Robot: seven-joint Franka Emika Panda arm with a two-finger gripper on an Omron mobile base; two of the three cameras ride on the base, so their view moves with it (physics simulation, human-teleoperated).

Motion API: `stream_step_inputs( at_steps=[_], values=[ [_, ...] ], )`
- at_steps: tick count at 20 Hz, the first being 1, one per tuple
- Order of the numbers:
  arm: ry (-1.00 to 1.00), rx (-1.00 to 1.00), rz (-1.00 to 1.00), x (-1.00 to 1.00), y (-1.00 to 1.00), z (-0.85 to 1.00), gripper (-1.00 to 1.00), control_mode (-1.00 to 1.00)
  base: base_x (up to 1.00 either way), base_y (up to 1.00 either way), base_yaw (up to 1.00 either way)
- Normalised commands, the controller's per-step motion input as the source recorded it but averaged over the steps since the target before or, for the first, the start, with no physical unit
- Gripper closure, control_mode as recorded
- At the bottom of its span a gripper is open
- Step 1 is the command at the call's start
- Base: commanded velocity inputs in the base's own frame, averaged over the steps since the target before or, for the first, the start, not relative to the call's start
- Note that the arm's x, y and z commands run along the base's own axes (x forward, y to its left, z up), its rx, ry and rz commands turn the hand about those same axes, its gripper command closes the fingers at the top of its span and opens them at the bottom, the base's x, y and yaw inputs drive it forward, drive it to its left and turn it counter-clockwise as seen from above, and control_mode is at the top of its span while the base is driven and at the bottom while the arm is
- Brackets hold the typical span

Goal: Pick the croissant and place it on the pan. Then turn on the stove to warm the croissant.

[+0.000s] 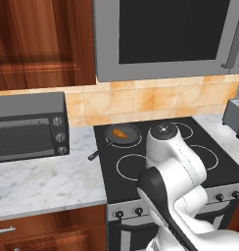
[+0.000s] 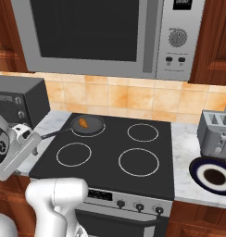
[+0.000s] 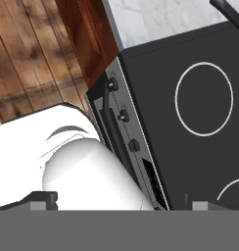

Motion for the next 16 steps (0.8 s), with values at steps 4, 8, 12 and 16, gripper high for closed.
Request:
stream_step_inputs(
  at_steps=[4,8,12,16],
  values=[
    [0.0,0.0,0.0,-0.06,0.0,0.0,-1.0,-1.0,0.0,0.0,0.0],
    [-0.01,0.0,0.0,-0.14,0.0,0.0,-1.0,-1.0,0.0,0.0,0.0],
    [0.0,0.0,0.0,-0.05,0.0,-0.01,-1.0,-1.0,0.0,0.0,0.0],
    [0.0,0.0,0.0,0.0,0.0,-0.06,-1.0,-1.0,0.0,0.0,0.0]
  ],
)
